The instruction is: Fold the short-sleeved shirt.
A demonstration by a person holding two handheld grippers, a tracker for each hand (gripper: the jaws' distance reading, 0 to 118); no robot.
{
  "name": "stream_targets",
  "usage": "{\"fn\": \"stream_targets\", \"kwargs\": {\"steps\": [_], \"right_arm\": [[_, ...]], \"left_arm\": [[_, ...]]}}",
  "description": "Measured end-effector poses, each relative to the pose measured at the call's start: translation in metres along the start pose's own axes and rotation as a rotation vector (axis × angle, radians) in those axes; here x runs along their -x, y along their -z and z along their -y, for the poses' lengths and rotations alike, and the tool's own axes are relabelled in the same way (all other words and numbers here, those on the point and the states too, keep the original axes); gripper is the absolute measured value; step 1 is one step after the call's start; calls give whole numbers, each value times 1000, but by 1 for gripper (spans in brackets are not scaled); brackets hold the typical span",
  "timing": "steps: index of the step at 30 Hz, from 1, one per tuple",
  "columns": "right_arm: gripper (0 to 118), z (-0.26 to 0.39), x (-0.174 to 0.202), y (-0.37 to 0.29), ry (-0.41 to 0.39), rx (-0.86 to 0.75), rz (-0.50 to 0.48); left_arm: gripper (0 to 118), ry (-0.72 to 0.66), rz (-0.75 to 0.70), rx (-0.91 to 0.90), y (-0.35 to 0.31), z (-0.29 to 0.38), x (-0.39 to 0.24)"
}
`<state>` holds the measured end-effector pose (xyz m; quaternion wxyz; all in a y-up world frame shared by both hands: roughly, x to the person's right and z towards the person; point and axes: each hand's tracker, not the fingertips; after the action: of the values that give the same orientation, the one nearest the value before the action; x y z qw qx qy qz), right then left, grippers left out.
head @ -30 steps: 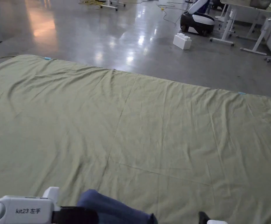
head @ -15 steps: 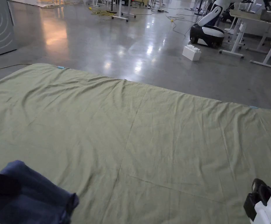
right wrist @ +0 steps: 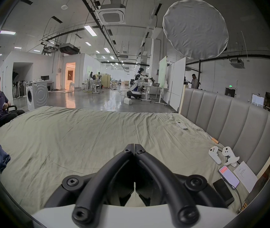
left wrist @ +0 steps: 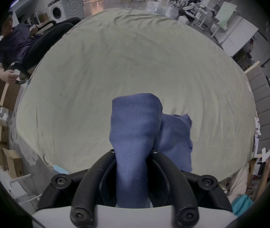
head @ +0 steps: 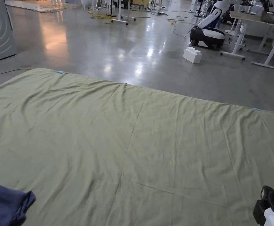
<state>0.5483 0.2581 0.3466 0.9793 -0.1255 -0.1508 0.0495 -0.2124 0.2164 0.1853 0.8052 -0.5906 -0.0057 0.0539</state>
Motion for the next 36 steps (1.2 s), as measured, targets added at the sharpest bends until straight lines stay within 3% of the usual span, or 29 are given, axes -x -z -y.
{"fn": "stream_targets", "kwargs": {"steps": [2, 5, 6, 16, 26, 36], "right_arm": [[0, 1, -1, 0, 1, 6, 0], [0, 4, -6, 1, 49, 54, -14], [0, 3, -6, 0, 25, 31, -12], [0, 7, -8, -4, 34, 33, -32], [0, 10, -5, -6, 27, 15, -56], [0, 14, 2, -5, 26, -11, -64]], "left_arm": [[30, -8, -44, -3, 4, 2, -3], [58, 31, -196, 3, 3, 0, -6], [61, 43, -227, -4, 1, 0, -6], [61, 104, -235, -210, -12, 10, -54], [60, 225, 35, -601, 5, 69, -208], [58, 275, 0, -933, -14, 94, -351]]}}
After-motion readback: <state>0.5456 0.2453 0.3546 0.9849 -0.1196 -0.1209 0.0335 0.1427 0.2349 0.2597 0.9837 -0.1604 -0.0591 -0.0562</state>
